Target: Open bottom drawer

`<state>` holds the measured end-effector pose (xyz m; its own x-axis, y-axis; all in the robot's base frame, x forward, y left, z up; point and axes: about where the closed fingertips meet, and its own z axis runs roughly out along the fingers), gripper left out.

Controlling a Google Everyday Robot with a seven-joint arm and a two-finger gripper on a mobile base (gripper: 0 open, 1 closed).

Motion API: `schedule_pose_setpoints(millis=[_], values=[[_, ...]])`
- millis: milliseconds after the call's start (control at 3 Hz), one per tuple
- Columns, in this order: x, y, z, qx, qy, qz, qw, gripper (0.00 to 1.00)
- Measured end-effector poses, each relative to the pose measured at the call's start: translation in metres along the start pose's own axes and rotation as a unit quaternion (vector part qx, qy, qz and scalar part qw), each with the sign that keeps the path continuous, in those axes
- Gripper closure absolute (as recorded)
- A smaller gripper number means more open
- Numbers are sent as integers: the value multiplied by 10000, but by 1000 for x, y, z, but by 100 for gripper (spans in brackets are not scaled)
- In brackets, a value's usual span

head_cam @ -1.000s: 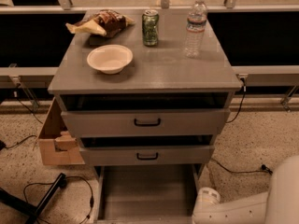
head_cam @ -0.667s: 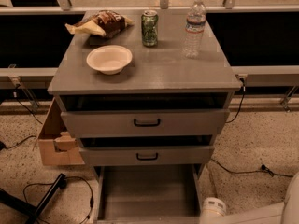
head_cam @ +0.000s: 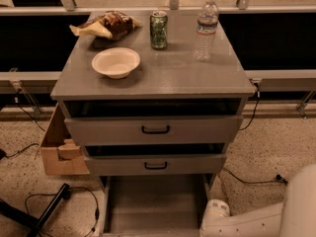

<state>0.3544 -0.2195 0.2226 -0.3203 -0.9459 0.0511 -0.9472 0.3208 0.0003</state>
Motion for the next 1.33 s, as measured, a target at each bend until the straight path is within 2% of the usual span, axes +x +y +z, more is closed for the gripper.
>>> schedule_pose_setpoints(millis=[333,1333], values=[[-46,-37,10,43,-263,-493,9984,100],[-54,-46,6,21,-311,-551,9980,100]])
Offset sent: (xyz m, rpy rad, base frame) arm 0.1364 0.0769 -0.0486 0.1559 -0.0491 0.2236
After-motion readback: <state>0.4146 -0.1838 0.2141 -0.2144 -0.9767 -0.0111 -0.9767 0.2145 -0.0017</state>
